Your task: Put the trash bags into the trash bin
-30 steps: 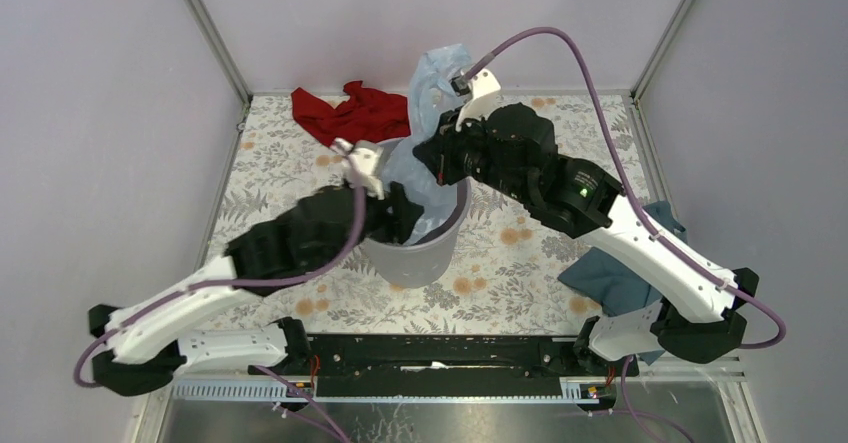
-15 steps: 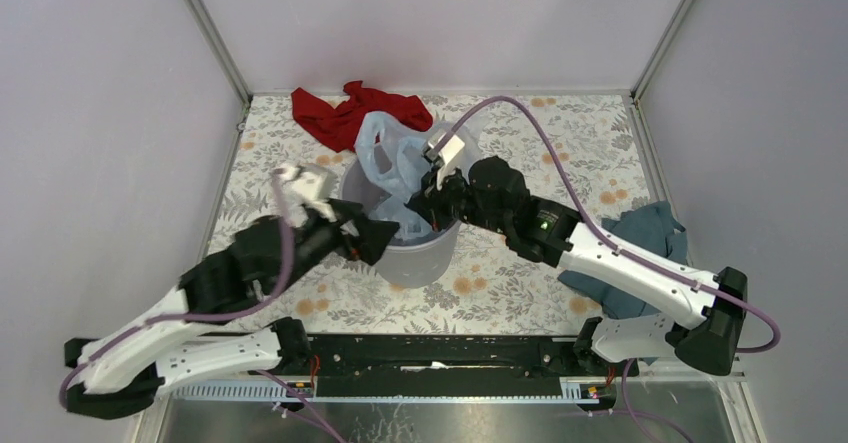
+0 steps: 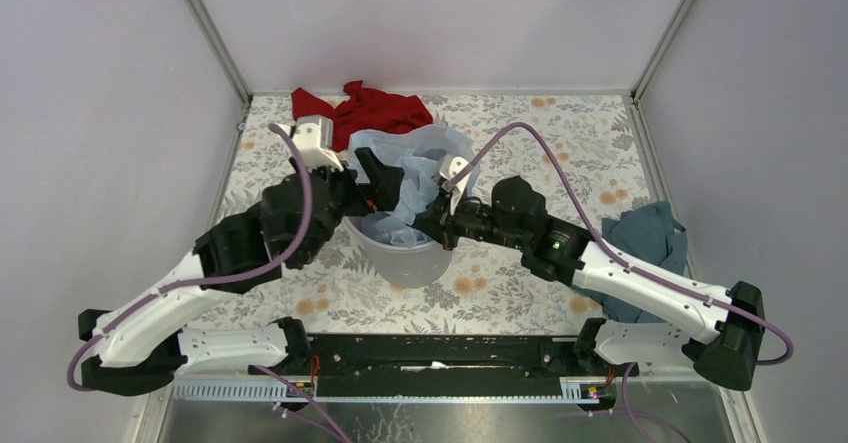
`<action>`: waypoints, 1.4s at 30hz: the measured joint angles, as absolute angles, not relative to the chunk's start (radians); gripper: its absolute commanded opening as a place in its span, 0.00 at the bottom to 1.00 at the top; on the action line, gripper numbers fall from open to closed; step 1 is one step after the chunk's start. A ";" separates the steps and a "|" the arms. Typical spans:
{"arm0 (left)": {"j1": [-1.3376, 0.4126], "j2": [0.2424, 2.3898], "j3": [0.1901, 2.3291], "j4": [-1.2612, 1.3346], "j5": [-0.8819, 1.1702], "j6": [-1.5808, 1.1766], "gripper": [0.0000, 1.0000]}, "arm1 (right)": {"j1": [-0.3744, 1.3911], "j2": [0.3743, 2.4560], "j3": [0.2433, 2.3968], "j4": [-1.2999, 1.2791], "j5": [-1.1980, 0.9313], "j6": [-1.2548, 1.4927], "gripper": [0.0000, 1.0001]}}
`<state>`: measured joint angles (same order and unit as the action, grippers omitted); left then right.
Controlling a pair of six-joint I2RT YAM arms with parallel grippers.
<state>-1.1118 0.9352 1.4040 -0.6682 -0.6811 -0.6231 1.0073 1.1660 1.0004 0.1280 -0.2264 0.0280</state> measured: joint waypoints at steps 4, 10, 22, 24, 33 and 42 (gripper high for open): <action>-1.112 0.942 1.336 -0.699 -0.761 -0.641 0.88 | 1.007 1.113 0.951 0.141 -0.232 0.027 0.00; -1.112 0.854 1.233 -0.686 -0.875 -0.665 0.95 | 1.007 1.098 0.941 0.145 -0.256 0.014 0.00; -1.042 0.923 1.295 -0.659 -0.831 -0.628 0.70 | 1.007 1.117 0.941 0.138 -0.284 -0.047 0.00; -0.969 0.990 1.350 -0.660 -0.712 -0.624 0.51 | 1.007 1.114 0.939 0.138 -0.288 -0.048 0.00; -0.717 0.955 1.181 -0.548 -0.278 -0.657 0.02 | 1.007 1.055 0.932 0.040 -0.269 -0.028 0.44; -0.710 0.823 1.071 -0.355 -0.096 -0.682 0.00 | 1.007 1.049 1.184 -0.378 -0.091 0.166 0.90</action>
<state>-0.7105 0.8234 1.0706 -0.3550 -0.0963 -0.6823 1.0069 1.0489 1.1835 -0.3782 -0.0906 0.1658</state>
